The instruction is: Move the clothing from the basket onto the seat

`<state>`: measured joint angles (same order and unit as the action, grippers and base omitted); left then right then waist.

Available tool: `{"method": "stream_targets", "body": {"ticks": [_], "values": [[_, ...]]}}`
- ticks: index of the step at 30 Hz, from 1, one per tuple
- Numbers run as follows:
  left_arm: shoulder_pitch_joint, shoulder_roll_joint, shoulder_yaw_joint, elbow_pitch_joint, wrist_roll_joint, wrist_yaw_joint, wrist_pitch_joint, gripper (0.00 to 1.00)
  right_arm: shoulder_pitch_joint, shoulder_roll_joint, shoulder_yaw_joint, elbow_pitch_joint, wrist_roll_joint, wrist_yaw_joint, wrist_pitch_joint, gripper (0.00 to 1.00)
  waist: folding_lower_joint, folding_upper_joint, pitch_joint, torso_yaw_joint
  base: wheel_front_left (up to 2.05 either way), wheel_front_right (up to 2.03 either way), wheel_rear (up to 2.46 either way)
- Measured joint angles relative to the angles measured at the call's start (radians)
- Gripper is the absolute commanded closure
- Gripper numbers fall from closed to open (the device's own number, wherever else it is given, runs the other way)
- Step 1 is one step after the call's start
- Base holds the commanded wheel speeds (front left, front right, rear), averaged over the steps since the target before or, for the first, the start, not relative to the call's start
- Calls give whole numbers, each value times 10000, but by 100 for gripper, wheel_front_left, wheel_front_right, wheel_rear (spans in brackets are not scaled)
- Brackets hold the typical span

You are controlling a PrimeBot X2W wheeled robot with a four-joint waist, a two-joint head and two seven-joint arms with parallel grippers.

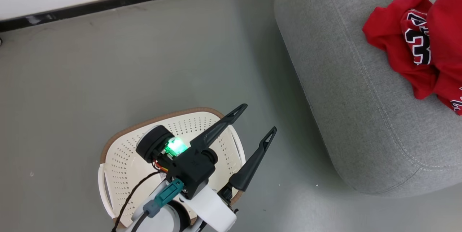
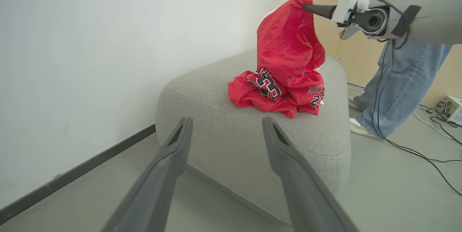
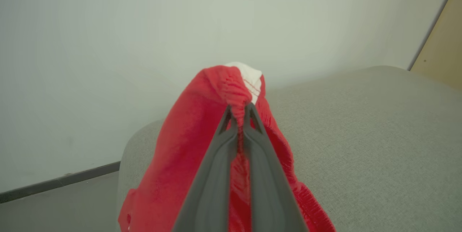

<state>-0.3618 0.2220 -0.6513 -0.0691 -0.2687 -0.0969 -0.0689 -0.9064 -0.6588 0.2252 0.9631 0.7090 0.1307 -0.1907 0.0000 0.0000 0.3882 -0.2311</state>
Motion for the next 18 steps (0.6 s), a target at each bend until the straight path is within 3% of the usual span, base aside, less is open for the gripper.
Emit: {"method": "stream_targets", "body": {"ticks": [17, 18], "values": [[-183, 148, 63, 29, 15, -2, 27, 0, 13, 765, 6, 1666, -717, 0, -215, 100, 0, 0, 331, -203, 0, 0, 0], [-183, 151, 63, 42, 15, -2, 25, 0, 13, 798, -10, 1707, -717, 0, -222, 95, 0, 0, 319, -215, 0, 0, 0]]}}
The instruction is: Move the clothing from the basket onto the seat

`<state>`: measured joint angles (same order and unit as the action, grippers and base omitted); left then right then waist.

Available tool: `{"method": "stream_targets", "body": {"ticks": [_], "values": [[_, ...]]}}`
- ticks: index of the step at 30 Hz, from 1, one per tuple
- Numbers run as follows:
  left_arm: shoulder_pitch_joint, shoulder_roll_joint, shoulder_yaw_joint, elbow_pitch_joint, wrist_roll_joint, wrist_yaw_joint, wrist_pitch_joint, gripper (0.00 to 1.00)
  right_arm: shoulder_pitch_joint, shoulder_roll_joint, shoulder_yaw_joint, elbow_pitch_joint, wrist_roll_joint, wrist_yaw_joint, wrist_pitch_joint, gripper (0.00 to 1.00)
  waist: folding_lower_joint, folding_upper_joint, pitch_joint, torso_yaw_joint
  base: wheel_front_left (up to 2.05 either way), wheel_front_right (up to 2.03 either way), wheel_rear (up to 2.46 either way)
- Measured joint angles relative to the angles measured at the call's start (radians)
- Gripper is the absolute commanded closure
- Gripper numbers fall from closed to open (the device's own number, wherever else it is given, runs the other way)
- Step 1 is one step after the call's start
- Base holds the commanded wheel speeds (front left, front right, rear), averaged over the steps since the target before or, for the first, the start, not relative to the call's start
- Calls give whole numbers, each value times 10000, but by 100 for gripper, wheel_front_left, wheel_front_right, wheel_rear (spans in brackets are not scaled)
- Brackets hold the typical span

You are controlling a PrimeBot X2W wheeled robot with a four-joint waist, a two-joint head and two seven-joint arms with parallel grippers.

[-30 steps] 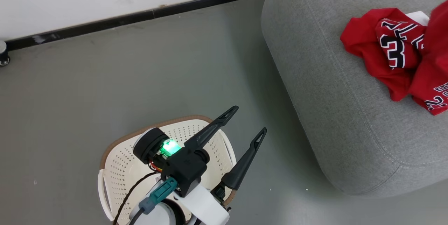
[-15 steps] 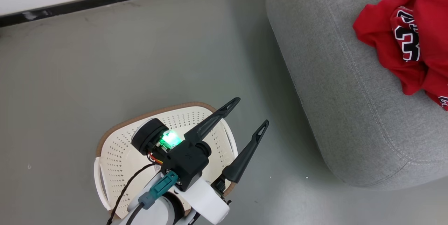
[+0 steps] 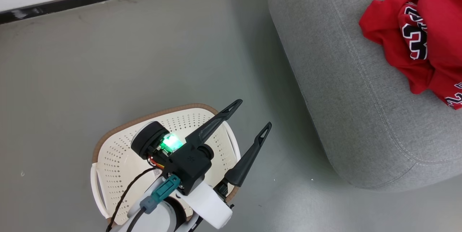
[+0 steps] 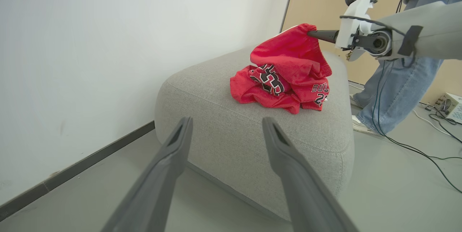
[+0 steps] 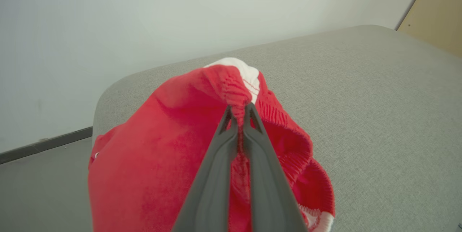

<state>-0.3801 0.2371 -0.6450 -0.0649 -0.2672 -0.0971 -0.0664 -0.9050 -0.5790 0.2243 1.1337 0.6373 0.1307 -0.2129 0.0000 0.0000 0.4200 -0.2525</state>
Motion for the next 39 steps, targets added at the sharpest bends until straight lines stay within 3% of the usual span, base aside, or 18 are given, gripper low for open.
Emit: {"method": "stream_targets", "body": {"ticks": [2, 4, 5, 6, 7, 19, 31, 39], "values": [[0, 0, 2, 17, 0, 0, -4, 0, -2, 81, -44, 61, 0, 0, -69, 68, 0, 0, -30, -25, 0, 0, 0], [0, 0, 4, 54, -2, 0, -13, 0, -4, 123, -65, 104, 0, 0, -71, 50, 1, 0, -64, -49, 0, 0, 0], [0, 0, 4, 71, -4, 0, -15, 0, -4, 128, -69, 119, 0, 0, -73, 21, 1, 0, -82, -62, 0, 0, 0], [0, 0, 6, 90, -6, 0, -40, 0, -4, 132, -77, 136, 0, 0, -77, 4, 0, 0, -100, -75, 0, 0, 0], [1, 0, 13, 104, -13, 0, -44, 0, -4, 140, -86, 159, -2, 0, -82, 0, 0, 0, -118, -90, 0, 0, 0], [9, 2, 153, 278, -109, 6, -146, 0, 30, 268, 136, -19, -190, 0, -203, 0, 0, 0, -296, -286, 0, 0, 0], [81, 4, 504, 600, -299, 199, -487, 0, 258, 297, 451, -1091, -307, 0, -341, 0, 1, 0, -583, -408, 0, 0, 0], [237, -113, 825, 826, -387, 483, -895, 0, 294, 1024, 677, -2236, -631, 0, -364, 0, 1, 0, -901, -316, 0, 0, 0]]}}
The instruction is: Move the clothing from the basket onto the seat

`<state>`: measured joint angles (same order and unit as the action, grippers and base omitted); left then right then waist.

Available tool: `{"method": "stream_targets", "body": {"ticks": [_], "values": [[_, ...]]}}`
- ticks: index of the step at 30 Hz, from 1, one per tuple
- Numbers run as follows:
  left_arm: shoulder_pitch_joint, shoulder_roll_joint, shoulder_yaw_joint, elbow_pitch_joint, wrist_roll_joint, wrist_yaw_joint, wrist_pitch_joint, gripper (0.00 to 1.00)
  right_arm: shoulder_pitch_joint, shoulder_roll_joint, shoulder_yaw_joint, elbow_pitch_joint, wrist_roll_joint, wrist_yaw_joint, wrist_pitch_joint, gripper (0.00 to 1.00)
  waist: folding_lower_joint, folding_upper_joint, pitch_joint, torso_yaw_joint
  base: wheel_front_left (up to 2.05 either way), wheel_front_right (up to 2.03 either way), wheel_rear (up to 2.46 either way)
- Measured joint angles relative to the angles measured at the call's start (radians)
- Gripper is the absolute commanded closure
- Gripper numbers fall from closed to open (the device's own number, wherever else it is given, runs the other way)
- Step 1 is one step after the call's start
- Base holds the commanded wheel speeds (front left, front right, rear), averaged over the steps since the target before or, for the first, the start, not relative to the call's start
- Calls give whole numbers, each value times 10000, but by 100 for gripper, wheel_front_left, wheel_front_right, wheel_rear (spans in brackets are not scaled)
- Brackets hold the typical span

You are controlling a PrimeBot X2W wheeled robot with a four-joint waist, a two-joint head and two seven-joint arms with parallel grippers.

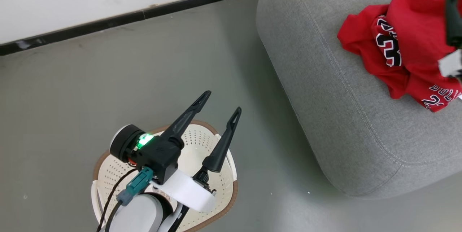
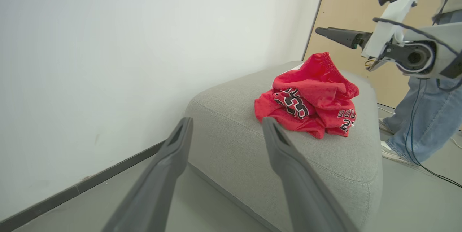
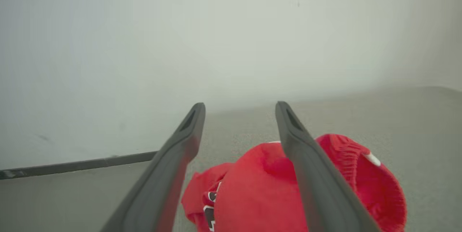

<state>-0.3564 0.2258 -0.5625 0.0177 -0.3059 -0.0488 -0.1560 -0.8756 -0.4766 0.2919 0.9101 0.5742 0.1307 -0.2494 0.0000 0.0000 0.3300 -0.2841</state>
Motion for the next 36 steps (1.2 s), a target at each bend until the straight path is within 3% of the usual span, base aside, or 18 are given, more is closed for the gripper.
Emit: {"method": "stream_targets", "body": {"ticks": [14, 36], "values": [[642, -48, 757, 504, -395, 594, -550, 0, 562, 1070, 464, -1676, -575, 0, -17, 0, 0, 0, -622, 548, 0, 0, 0], [1945, -314, 2196, 1536, -702, 1958, -901, 0, 2986, 2322, -378, -3181, -1595, 0, -27, 0, 0, 0, -1973, 1642, 0, 0, 0]]}}
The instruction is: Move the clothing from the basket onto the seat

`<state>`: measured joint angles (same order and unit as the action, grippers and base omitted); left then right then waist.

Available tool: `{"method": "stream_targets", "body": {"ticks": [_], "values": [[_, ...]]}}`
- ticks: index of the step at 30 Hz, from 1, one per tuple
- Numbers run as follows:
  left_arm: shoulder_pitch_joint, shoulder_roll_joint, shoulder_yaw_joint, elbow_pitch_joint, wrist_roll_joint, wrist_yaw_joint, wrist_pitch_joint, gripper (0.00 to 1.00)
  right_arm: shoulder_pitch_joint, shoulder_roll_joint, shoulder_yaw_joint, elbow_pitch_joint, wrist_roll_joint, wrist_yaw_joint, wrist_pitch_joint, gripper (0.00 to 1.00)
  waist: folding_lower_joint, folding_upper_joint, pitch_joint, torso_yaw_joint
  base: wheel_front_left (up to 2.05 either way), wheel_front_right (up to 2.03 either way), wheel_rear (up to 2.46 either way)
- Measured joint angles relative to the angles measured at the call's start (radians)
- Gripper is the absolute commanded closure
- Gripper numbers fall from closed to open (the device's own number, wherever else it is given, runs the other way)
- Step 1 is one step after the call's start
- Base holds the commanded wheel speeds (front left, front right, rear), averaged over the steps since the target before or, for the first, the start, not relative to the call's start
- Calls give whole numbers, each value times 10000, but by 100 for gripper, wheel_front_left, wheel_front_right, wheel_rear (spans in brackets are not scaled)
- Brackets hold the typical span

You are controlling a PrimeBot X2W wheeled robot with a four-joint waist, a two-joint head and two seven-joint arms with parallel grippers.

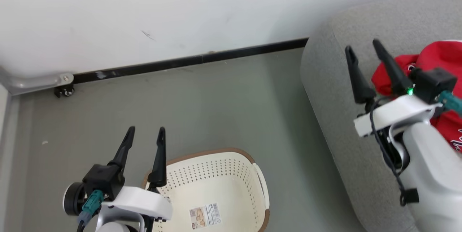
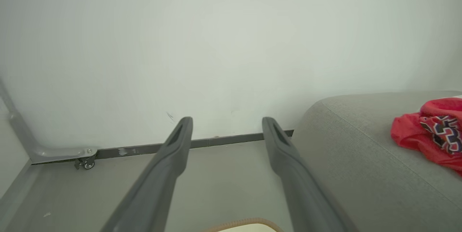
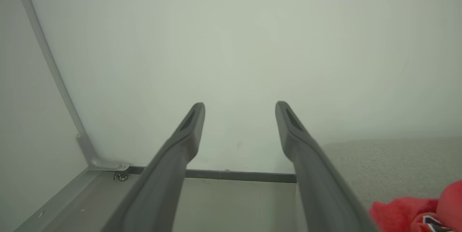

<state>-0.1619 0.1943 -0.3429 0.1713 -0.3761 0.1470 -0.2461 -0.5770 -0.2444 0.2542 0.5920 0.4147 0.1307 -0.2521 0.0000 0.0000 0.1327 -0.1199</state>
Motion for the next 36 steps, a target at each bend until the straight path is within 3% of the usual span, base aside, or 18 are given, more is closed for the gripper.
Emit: {"method": "stream_targets", "body": {"ticks": [16, 36], "values": [[731, -247, 303, 230, 35, 485, -8, 0, 2344, 882, -658, -389, -794, 0, 0, 0, -1, 0, -1018, 533, 0, 0, 0], [1383, -393, 665, 380, 196, 644, -8, 0, 4440, 1708, -1478, -878, -1868, 0, 148, 0, 0, 0, -1964, 916, 0, 0, 0]]}}
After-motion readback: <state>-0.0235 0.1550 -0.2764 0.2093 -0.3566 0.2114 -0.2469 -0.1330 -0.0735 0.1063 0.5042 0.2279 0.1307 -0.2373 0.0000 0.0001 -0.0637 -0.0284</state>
